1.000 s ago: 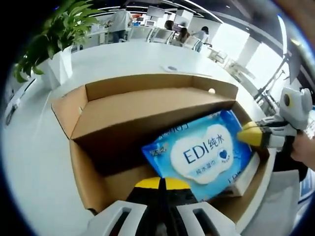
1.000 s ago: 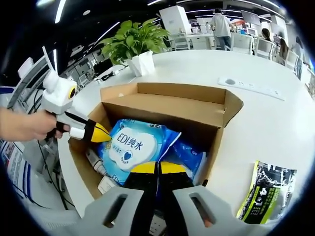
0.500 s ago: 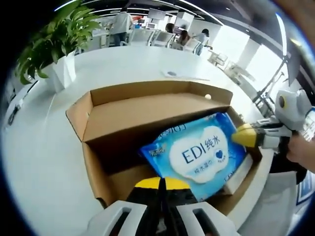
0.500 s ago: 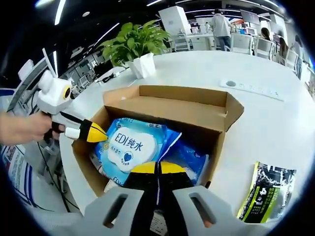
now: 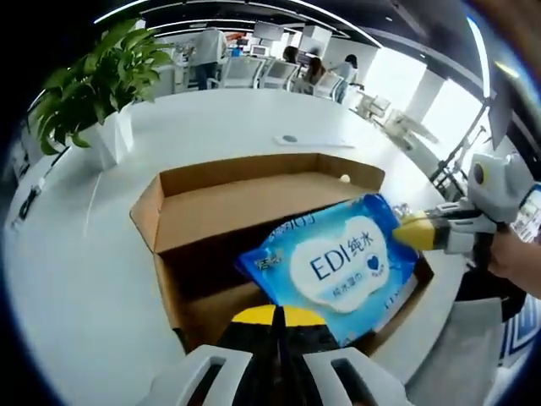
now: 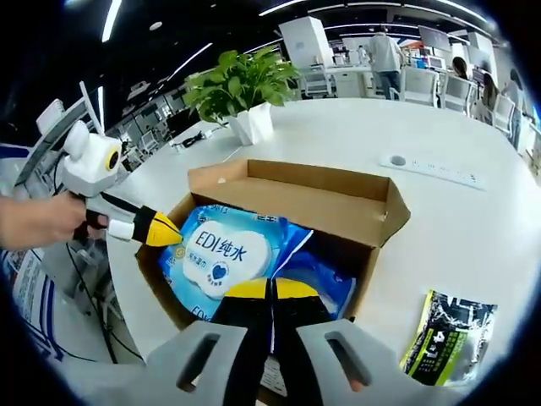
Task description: Operate the shoe box by opening the lid, removing the specified soft item, and placing it in the target area until the item is outside and the box remains undamaged.
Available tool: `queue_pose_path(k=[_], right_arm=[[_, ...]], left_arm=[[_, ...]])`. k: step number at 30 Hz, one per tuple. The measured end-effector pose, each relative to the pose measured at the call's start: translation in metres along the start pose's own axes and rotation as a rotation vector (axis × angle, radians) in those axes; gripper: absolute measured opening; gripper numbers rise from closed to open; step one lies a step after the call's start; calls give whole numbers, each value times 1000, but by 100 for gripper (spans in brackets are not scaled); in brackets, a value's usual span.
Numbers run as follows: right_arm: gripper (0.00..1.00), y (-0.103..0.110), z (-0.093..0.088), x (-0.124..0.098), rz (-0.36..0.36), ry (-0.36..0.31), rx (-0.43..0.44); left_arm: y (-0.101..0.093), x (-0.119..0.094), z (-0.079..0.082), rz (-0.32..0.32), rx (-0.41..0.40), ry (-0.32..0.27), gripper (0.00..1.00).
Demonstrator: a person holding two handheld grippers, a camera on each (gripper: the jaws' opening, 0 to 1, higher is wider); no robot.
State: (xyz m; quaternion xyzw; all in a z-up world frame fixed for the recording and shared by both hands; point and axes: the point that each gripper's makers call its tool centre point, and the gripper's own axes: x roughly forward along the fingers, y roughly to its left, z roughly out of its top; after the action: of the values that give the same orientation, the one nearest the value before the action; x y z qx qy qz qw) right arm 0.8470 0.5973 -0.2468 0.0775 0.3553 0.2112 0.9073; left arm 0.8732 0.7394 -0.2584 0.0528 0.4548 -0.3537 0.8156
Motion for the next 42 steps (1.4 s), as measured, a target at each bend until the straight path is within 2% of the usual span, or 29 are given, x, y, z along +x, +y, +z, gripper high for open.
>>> queue_pose_path(k=[2,12,16,23,28,30,36,42], right_arm=[[0,7,1,-6,2,-3,-4],[0,11,24,-18,14,-39,-27],[0,9,28,-27,9,-49,-31],[0,-12,33,-46,-10,-65,-30],[0,-28,32,-67,-27,-77,-29],[0,-40,32,-70,-33,-81,-26],[0,-62,22,-97,-57,-89,-10],[0,-89,13,-123,-85,-96,8]], left_arm=[[-2,-3,2,2,1,-4,0],[-3,-21,18,16,12,-25,0],[-11,-24,26,15,25,-32,0],[-35,-19,39,2,43,-43,0],[-61,-12,47,-10,57,-49,0],[-70,-9,50,-15,63,-49,0],[-96,5,60,-32,82,-48,0],[-131,22,69,-60,100,-44,0]])
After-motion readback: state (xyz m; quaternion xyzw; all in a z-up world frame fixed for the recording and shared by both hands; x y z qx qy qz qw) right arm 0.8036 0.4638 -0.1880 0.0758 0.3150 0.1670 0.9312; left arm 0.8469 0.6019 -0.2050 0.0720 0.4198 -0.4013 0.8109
